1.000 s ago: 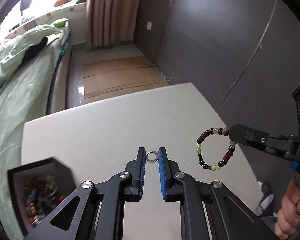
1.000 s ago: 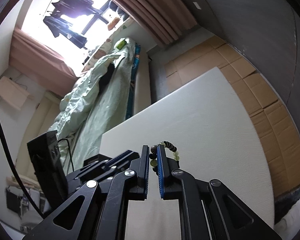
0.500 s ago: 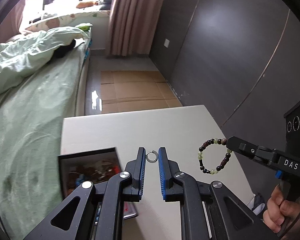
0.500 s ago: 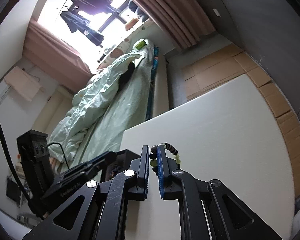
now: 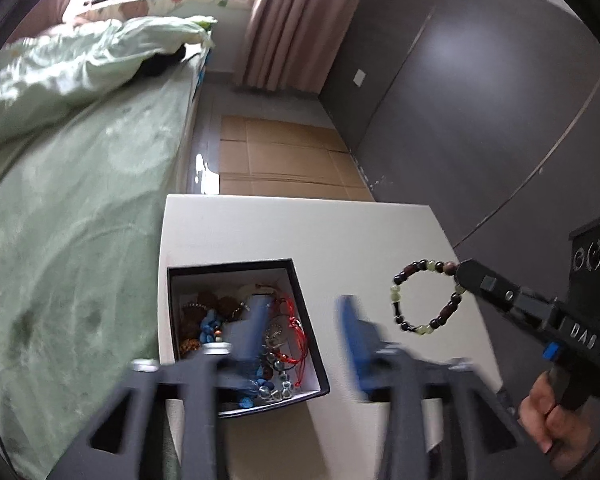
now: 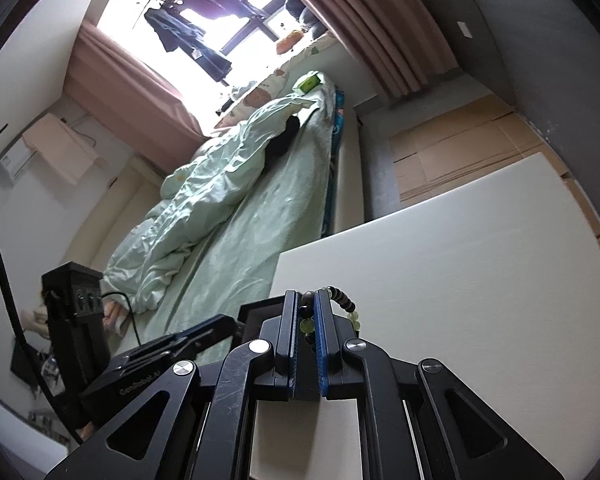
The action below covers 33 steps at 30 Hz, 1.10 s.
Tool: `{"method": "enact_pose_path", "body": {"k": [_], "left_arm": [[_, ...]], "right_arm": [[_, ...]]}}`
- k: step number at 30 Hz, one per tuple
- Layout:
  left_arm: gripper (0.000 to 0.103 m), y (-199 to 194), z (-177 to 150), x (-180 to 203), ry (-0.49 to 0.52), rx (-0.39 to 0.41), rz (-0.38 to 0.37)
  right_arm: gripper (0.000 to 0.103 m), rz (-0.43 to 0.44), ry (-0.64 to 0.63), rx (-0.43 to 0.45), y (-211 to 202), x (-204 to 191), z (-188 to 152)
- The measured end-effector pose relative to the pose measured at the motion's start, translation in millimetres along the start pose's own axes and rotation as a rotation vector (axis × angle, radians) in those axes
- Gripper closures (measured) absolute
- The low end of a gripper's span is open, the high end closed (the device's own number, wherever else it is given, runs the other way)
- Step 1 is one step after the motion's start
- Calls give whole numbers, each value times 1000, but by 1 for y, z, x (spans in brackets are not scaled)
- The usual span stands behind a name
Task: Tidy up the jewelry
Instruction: 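Carry the ring and bead bracelet over the black box and open both tools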
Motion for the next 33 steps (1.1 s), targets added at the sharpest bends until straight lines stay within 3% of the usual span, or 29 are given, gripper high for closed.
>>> {"method": "enact_pose_path", "body": {"k": [1,12,21,23,25,33], "left_arm": [[37,-4,2,-4,-14,19,-6],[36,-24,14,-33,-63,69,30],[36,-32,15,-52,-85,87,56],[36,-34,16,-53,-84,87,59],[36,-36,15,-53,-83,91,58],[36,-50,6,-40,-59,91,65]], "right_arm": [[93,7,-4,0,2,-3,-1],[93,115,-2,0,25,-40,-15],[93,141,-25,-32,47,-58,-24],[87,139,-26,-79,54,-59,-27],[60,120,-30,-84,53,-57,-27],[59,72,-49,-69,29,-55,-19]]}}
Point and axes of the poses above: each gripper's, at about its wrist camera, not at the fingertips, and y roughly the way its jaws point, x to its right, z to its top, the point moved 3 cm from there along y, roughly the way its jaws point, and after that the axes turned 10 degrees about x, right-handed, at the moved point
